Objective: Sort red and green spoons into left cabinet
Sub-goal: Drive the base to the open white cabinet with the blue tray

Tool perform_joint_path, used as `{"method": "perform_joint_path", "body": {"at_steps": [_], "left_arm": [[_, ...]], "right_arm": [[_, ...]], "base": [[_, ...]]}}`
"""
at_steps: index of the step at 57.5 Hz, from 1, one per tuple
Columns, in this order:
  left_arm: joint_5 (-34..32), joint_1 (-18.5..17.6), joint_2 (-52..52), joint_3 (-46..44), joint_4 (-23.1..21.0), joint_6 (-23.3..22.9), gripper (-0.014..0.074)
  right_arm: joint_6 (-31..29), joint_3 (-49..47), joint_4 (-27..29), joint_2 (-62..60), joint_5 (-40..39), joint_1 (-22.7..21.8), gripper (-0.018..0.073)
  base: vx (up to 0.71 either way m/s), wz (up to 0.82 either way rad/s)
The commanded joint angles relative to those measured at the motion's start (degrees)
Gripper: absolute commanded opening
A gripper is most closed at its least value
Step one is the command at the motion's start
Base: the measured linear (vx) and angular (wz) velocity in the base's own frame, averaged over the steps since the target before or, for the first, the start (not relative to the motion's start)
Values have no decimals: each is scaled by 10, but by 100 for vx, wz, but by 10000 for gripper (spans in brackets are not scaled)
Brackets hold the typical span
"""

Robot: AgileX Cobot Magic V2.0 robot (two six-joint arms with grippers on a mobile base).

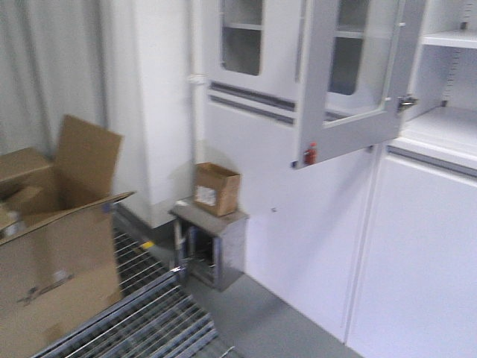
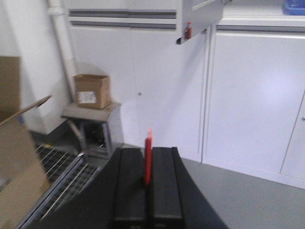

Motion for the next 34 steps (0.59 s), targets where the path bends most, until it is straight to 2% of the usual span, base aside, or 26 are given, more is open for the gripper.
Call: {"method": "perform_joint_path", "body": {"at_steps": [1,34], "left_arm": [[-36,-3,1,-16,-15,-5,-1],[-35,-3,1,-16,-15,-5,-1]], "right_arm": [[0,-16,7,5,-43,-3,-3],[0,-16,7,5,-43,-3,-3]], "base": [[51,-60],[47,-52]]}}
